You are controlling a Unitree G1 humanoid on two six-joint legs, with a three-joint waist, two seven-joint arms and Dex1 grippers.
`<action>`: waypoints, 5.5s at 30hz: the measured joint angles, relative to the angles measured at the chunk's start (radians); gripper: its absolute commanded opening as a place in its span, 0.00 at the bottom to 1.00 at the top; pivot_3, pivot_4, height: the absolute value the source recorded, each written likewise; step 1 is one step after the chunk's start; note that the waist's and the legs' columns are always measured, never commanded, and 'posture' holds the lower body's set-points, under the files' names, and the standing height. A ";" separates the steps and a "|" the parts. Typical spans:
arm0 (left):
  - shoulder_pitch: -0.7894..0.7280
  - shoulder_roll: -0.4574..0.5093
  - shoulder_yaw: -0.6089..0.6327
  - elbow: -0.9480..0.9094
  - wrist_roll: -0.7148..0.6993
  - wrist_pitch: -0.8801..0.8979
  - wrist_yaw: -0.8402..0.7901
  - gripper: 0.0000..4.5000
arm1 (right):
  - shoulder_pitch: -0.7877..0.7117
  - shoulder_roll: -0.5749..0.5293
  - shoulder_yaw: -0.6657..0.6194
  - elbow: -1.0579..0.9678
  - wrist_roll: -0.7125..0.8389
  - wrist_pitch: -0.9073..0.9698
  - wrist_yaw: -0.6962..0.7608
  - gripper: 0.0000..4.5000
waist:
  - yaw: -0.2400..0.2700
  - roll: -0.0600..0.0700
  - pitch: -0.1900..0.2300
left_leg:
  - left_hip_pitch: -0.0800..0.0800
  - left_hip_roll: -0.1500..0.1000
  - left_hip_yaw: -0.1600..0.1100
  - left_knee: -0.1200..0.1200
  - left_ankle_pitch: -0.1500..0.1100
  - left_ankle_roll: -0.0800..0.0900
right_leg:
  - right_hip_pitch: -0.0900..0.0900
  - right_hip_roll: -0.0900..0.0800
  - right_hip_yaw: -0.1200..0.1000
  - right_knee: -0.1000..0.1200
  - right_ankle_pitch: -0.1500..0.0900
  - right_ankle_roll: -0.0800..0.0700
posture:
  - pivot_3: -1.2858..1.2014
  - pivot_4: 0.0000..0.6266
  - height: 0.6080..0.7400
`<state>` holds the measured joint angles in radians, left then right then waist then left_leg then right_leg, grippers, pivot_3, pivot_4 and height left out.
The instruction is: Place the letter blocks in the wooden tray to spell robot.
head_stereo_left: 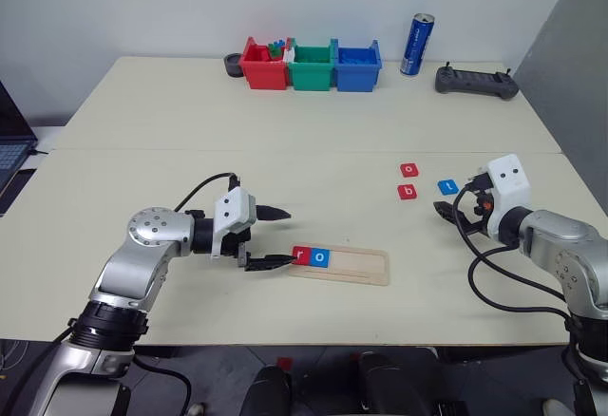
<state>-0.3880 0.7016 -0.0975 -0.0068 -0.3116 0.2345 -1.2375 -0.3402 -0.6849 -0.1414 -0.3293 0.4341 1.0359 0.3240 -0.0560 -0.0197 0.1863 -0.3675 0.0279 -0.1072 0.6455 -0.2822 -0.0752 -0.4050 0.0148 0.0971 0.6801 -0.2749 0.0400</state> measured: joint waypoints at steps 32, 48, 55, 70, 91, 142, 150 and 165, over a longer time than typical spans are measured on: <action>-0.049 -0.005 -0.002 0.011 0.002 0.014 0.007 0.99 | -0.117 0.325 0.179 0.232 -0.192 -0.179 -0.130 1.00 | -0.006 0.001 0.000 | -0.001 0.000 0.000 0.000 0.000 0.000 | -0.002 0.000 0.000 0.000 0.000 -0.001 | 0.52 0.24 1.00; 0.037 0.063 0.005 0.005 0.004 -0.040 -0.035 1.00 | -0.200 0.411 0.147 0.414 -0.256 -0.260 -0.156 0.46 | -0.010 0.001 0.000 | -0.001 0.000 0.000 -0.001 0.000 0.000 | -0.002 0.000 0.000 0.001 0.000 -0.001 | 0.52 0.24 1.00; 0.042 0.086 0.006 0.006 0.015 -0.067 -0.061 1.00 | -0.128 0.379 0.174 0.290 -0.267 -0.236 -0.121 0.32 | -0.009 0.002 0.001 | -0.001 0.000 -0.001 -0.001 0.000 0.000 | -0.002 0.000 -0.001 0.000 0.000 -0.001 | 0.52 0.24 1.00; 0.023 0.065 -0.025 -0.017 0.007 -0.071 -0.093 1.00 | 0.436 0.474 0.178 -0.482 -0.298 0.062 -0.286 0.32 | -0.005 0.002 0.001 | -0.005 0.001 -0.001 0.000 0.000 -0.001 | -0.006 0.001 -0.001 0.001 -0.003 0.004 | 0.52 0.24 1.00; 0.029 0.047 -0.036 0.016 0.036 -0.109 -0.061 1.00 | 0.198 0.089 -0.013 -0.282 -0.137 -0.137 0.172 0.99 | -0.004 0.001 0.001 | -0.005 0.001 -0.001 0.000 0.000 0.000 | -0.004 0.001 -0.001 -0.001 -0.002 0.003 | 0.52 0.24 1.00; 0.102 0.101 -0.002 0.095 0.043 -0.265 -0.107 1.00 | -0.158 0.024 0.527 -0.038 -0.267 -0.240 0.637 0.33 | -0.002 0.001 0.001 | -0.003 0.001 -0.001 0.001 0.000 0.000 | -0.004 0.000 -0.002 0.001 0.000 -0.002 | 0.52 0.24 1.00; 0.101 0.101 -0.002 0.132 0.049 -0.296 -0.106 1.00 | -0.195 0.051 0.593 0.002 -0.298 -0.236 0.629 0.33 | -0.002 0.001 0.001 | -0.003 0.001 -0.001 0.001 0.000 0.000 | -0.004 0.000 -0.002 0.001 0.000 -0.002 | 0.52 0.24 1.00; 0.099 0.085 -0.004 0.107 0.060 -0.285 -0.074 1.00 | -0.221 0.074 0.644 0.024 -0.312 -0.255 0.639 0.33 | -0.002 0.001 0.001 | -0.003 0.001 -0.002 0.001 0.000 0.000 | -0.004 0.000 -0.002 0.001 0.000 -0.002 | 0.52 0.24 1.00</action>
<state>-0.2890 0.7870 -0.1016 0.0999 -0.2517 -0.0504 -1.3117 -0.5614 -0.6109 0.5025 -0.3049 0.1216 0.7814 0.9627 -0.0584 -0.0183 0.1875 -0.3710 0.0286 -0.1090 0.6465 -0.2823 -0.0750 -0.4088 0.0150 0.0946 0.6813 -0.2748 0.0384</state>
